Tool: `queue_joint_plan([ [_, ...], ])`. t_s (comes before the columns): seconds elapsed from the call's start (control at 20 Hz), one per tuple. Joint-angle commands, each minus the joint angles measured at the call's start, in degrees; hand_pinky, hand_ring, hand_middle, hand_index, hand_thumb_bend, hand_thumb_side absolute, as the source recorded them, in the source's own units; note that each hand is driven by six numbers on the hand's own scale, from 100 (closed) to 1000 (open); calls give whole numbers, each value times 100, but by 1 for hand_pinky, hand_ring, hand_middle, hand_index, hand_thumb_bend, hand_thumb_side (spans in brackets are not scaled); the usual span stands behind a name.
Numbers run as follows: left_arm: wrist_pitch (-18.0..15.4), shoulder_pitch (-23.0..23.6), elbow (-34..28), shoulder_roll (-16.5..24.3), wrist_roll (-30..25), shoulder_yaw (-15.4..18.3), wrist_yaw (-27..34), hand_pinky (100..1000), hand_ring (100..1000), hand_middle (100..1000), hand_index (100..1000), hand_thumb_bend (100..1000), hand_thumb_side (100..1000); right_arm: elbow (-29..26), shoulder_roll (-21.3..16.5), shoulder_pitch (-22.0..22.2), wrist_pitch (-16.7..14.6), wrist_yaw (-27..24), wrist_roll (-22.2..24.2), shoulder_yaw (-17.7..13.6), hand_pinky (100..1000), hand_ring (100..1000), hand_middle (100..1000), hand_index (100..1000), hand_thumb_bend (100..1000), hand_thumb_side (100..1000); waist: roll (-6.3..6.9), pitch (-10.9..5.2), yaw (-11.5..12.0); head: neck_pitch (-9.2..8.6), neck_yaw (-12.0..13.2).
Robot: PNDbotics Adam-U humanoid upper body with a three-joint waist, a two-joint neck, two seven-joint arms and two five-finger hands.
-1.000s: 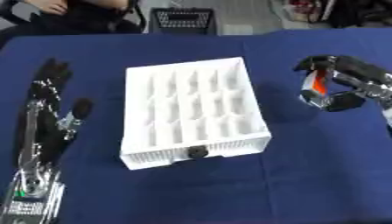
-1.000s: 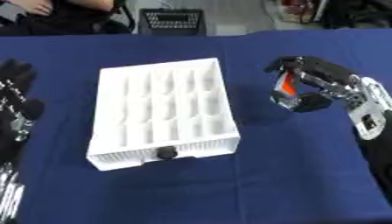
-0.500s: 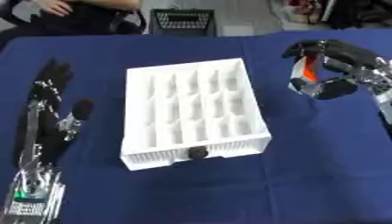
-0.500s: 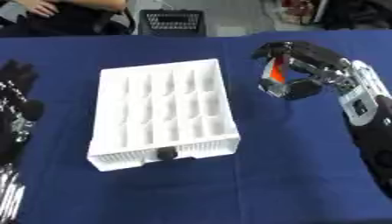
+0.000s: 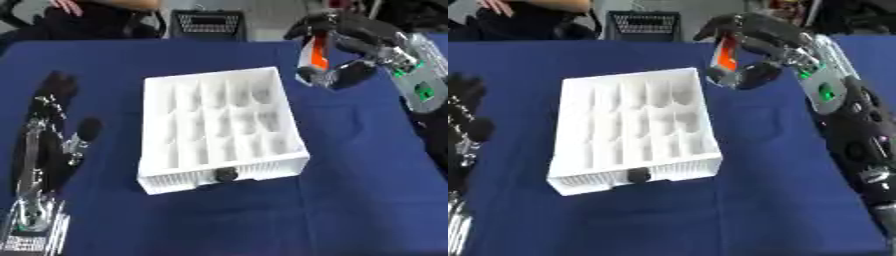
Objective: Pick up objects on the table and place them in the box.
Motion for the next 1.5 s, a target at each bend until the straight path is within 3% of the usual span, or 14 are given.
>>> queue_joint_plan([
  [0.05, -12, -35, -52, -9, -18, -35, 24, 1000, 920, 875, 1000, 977, 669, -109, 257, -334, -6, -159, 106, 74, 462, 576, 792, 894, 206, 540, 4, -105, 29, -70, -122],
  [0.25, -23, -55, -45, -35, -32, -48, 32, 1000, 919, 875, 1000, 979, 668, -181, 652, -458, -97, -280, 334, 252, 468, 584, 793, 894, 199, 555, 4, -97, 89, -92, -203],
  [0.4, -27, -50, -39, -37, -26, -45, 34, 1000, 919, 875, 1000, 979, 669, -193, 771, -456, -222, -252, 412, 369, 535, 631, 805, 906, 200, 606, -2, -95, 106, -94, -224],
  [0.45, -29, -50, -38, -39, -23, -44, 34, 1000, 919, 875, 1000, 979, 668, -178, 795, -438, -288, -234, 437, 420, 667, 744, 853, 942, 245, 700, -8, -94, 114, -94, -227],
  [0.5, -32, -48, -35, -42, -21, -44, 34, 1000, 919, 875, 1000, 980, 669, -147, 813, -418, -360, -219, 470, 461, 690, 761, 865, 950, 246, 720, -11, -94, 120, -93, -226],
  [0.7, -42, -45, -20, -55, -24, -52, 33, 1000, 919, 875, 1000, 979, 670, -39, 833, -342, -681, -196, 642, 615, 925, 942, 999, 1000, 322, 876, -21, -93, 126, -90, -218],
  [0.8, -45, -48, -18, -55, -25, -51, 33, 1000, 919, 875, 1000, 979, 669, -4, 830, -305, -797, -207, 750, 635, 994, 993, 1000, 1000, 354, 919, -20, -92, 119, -87, -215],
  [1.3, -40, -57, -21, -46, -23, -38, 27, 1000, 919, 875, 1000, 977, 669, -116, 697, -180, -816, -398, 825, 542, 1000, 1000, 1000, 1000, 364, 936, -3, -92, 50, -87, -203],
  [1.5, -35, -51, -24, -34, -8, -17, 21, 1000, 919, 874, 1000, 977, 668, -357, 418, -65, -749, -520, 707, 431, 1000, 996, 1000, 1000, 367, 911, -6, -97, 18, -93, -134],
])
